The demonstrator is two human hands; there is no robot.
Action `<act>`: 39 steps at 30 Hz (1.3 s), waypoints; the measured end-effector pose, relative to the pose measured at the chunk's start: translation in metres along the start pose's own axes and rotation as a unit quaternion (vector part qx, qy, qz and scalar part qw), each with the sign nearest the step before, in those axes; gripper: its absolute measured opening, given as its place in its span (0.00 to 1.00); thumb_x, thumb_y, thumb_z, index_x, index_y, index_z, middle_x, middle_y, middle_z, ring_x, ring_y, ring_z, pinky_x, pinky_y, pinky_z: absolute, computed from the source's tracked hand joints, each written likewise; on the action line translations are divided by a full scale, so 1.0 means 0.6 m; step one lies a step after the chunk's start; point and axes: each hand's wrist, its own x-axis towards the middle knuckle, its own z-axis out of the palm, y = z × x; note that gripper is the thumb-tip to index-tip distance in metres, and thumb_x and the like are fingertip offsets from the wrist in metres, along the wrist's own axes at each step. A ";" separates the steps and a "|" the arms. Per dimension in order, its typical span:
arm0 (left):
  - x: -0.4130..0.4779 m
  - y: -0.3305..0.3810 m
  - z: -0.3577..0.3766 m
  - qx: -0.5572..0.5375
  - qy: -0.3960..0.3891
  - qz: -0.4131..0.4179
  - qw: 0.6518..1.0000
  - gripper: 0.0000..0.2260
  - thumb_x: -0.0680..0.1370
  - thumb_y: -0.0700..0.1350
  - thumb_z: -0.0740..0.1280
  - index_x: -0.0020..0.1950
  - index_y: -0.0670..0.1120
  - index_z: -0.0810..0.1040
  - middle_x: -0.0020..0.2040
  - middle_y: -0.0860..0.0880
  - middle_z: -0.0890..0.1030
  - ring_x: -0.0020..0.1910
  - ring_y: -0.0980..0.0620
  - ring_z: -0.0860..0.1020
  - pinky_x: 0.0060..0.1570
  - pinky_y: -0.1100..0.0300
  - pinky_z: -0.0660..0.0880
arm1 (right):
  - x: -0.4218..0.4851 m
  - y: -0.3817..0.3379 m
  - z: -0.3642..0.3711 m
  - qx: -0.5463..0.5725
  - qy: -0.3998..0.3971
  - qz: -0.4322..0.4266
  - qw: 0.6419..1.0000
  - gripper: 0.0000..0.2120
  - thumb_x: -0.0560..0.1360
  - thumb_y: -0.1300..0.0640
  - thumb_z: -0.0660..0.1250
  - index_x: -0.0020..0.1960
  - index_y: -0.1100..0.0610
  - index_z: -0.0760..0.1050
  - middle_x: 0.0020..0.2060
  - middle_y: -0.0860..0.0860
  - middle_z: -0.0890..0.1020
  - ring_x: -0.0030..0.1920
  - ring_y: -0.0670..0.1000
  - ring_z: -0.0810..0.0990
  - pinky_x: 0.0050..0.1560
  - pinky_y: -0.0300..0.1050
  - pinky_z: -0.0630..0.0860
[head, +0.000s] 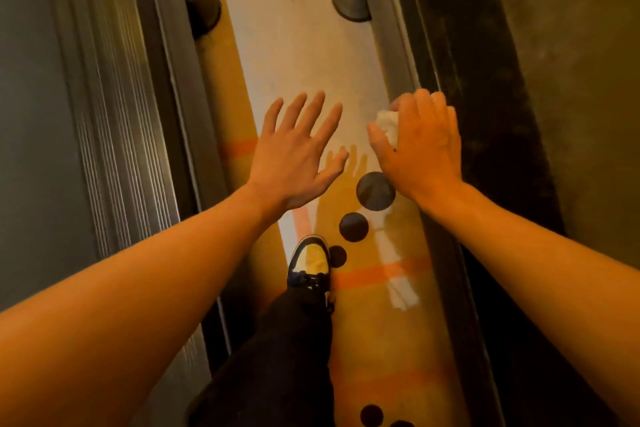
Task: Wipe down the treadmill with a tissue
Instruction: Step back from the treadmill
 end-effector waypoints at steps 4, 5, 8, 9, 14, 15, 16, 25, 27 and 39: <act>0.041 -0.051 -0.001 -0.017 0.001 -0.018 1.000 0.36 0.82 0.68 0.41 0.85 0.52 0.55 0.84 0.42 0.58 0.82 0.38 0.56 0.80 0.39 0.49 | 0.085 -0.020 0.026 -0.035 -0.031 -0.025 0.999 0.30 0.79 0.33 0.51 0.56 0.59 0.75 0.50 0.57 0.77 0.48 0.55 0.70 0.49 0.47 0.61; 0.051 -0.064 0.000 -0.023 0.000 -0.021 1.000 0.35 0.82 0.68 0.42 0.85 0.52 0.55 0.83 0.42 0.59 0.82 0.38 0.56 0.81 0.39 0.49 | 0.102 -0.025 0.034 -0.039 -0.038 -0.031 0.998 0.30 0.79 0.33 0.51 0.56 0.59 0.75 0.50 0.57 0.77 0.49 0.57 0.72 0.50 0.47 0.61; 0.090 -0.102 0.008 -0.029 -0.018 -0.037 0.999 0.35 0.82 0.68 0.42 0.85 0.52 0.55 0.83 0.42 0.59 0.82 0.38 0.56 0.81 0.39 0.48 | 0.154 -0.033 0.056 -0.038 -0.052 -0.047 0.997 0.30 0.79 0.33 0.55 0.56 0.59 0.76 0.49 0.58 0.78 0.48 0.57 0.74 0.48 0.47 0.62; 0.102 -0.112 0.008 -0.031 -0.024 -0.039 0.998 0.35 0.82 0.68 0.42 0.85 0.52 0.54 0.83 0.42 0.59 0.82 0.38 0.56 0.81 0.40 0.48 | 0.171 -0.034 0.059 -0.041 -0.060 -0.053 0.996 0.29 0.79 0.33 0.56 0.55 0.59 0.76 0.49 0.58 0.78 0.48 0.57 0.73 0.47 0.47 0.62; 0.169 -0.165 -0.020 -0.040 -0.029 -0.026 0.998 0.36 0.82 0.69 0.42 0.85 0.51 0.55 0.83 0.41 0.60 0.82 0.37 0.56 0.80 0.40 0.46 | 0.274 -0.057 0.059 -0.066 -0.057 -0.054 0.995 0.30 0.78 0.33 0.56 0.55 0.60 0.76 0.49 0.58 0.79 0.48 0.58 0.74 0.47 0.48 0.62; 0.182 -0.175 -0.030 -0.040 -0.026 -0.035 0.998 0.36 0.82 0.69 0.42 0.85 0.51 0.55 0.83 0.41 0.60 0.82 0.37 0.55 0.80 0.41 0.45 | 0.294 -0.062 0.058 -0.066 -0.054 -0.048 0.995 0.30 0.78 0.33 0.55 0.55 0.60 0.76 0.49 0.58 0.79 0.48 0.58 0.74 0.47 0.48 0.62; 0.196 -0.184 -0.041 -0.037 -0.022 -0.045 0.998 0.36 0.82 0.69 0.42 0.85 0.51 0.55 0.83 0.41 0.59 0.82 0.37 0.55 0.80 0.41 0.45 | 0.313 -0.068 0.059 -0.065 -0.050 -0.045 0.996 0.30 0.78 0.33 0.55 0.56 0.59 0.76 0.49 0.58 0.79 0.49 0.59 0.74 0.47 0.48 0.61; 0.345 -0.286 -0.140 -0.034 -0.031 -0.070 0.996 0.35 0.83 0.68 0.42 0.85 0.50 0.55 0.83 0.40 0.60 0.82 0.36 0.56 0.80 0.40 0.49 | 0.510 -0.098 0.060 -0.038 -0.062 -0.026 0.997 0.28 0.78 0.35 0.56 0.55 0.60 0.75 0.48 0.58 0.78 0.48 0.59 0.74 0.48 0.50 0.64; 0.384 -0.317 -0.155 -0.019 -0.040 -0.077 0.996 0.35 0.83 0.68 0.42 0.85 0.51 0.54 0.83 0.40 0.59 0.82 0.36 0.55 0.80 0.40 0.47 | 0.569 -0.107 0.068 -0.032 -0.069 -0.027 0.997 0.29 0.78 0.34 0.56 0.54 0.60 0.75 0.48 0.57 0.78 0.48 0.59 0.74 0.48 0.51 0.66; 0.632 -0.472 -0.358 -0.050 -0.040 -0.108 0.992 0.36 0.82 0.68 0.39 0.85 0.51 0.55 0.82 0.41 0.61 0.82 0.38 0.57 0.81 0.40 0.50 | 0.900 -0.188 0.014 -0.019 -0.124 -0.009 0.992 0.28 0.79 0.35 0.59 0.60 0.59 0.76 0.56 0.58 0.80 0.56 0.60 0.76 0.56 0.54 0.71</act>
